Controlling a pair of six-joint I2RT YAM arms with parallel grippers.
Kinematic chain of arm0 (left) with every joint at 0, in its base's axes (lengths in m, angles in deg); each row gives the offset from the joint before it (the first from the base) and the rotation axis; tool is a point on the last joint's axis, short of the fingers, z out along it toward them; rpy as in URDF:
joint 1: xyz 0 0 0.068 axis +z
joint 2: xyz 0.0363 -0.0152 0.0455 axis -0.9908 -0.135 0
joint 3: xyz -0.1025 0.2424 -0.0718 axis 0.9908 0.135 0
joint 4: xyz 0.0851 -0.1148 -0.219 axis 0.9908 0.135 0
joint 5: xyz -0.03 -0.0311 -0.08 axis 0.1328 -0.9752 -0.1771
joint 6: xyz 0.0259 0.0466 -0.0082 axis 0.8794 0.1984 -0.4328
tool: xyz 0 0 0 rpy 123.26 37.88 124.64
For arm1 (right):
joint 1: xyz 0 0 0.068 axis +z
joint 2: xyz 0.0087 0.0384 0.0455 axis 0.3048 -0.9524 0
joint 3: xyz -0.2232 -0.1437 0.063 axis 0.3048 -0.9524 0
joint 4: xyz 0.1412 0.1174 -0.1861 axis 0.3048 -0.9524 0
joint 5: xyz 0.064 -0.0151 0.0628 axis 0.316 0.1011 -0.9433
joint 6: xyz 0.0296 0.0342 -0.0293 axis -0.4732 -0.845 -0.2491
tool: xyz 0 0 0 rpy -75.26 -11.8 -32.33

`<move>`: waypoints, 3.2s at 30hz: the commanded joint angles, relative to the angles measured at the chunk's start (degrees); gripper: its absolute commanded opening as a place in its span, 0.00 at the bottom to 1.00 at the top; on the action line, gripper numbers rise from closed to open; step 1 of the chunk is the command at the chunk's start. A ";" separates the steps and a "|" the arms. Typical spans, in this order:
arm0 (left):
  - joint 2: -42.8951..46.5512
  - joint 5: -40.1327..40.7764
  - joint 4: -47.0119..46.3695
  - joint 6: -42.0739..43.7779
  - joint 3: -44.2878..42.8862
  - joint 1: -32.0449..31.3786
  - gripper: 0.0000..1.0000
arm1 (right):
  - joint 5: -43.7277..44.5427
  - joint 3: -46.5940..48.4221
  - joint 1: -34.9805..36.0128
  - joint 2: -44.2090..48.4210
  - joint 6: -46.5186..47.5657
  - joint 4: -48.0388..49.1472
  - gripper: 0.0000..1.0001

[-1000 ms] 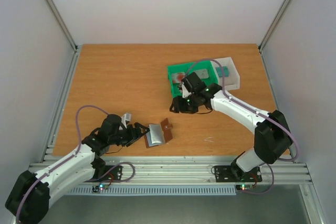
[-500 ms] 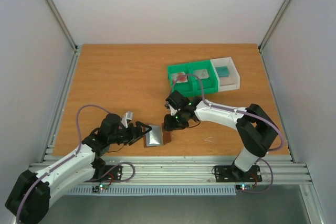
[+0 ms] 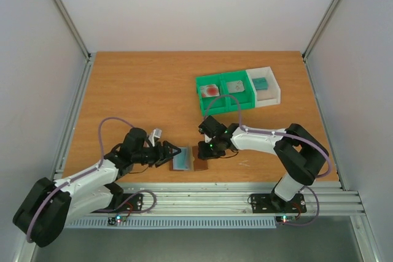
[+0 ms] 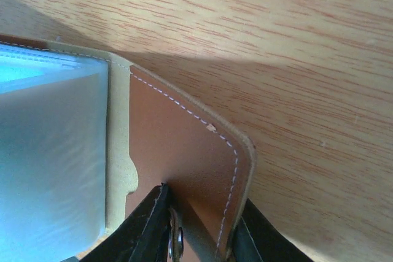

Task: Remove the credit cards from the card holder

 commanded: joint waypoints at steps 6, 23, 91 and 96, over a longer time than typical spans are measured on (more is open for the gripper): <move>-0.56 1.53 -0.84 2.31 -2.47 -0.01 0.44 | 3.04 -2.59 0.46 0.98 0.43 3.68 0.18; -2.70 2.16 -1.31 3.07 -3.16 -0.02 0.57 | 2.11 -3.46 0.49 1.32 1.24 6.19 0.14; -2.27 5.51 3.70 4.69 -2.79 -0.37 0.75 | -4.99 -4.06 0.48 1.23 2.22 11.38 0.14; -2.35 5.70 3.80 4.86 -2.70 -0.37 0.75 | -4.95 -4.02 0.48 1.37 2.20 11.30 0.14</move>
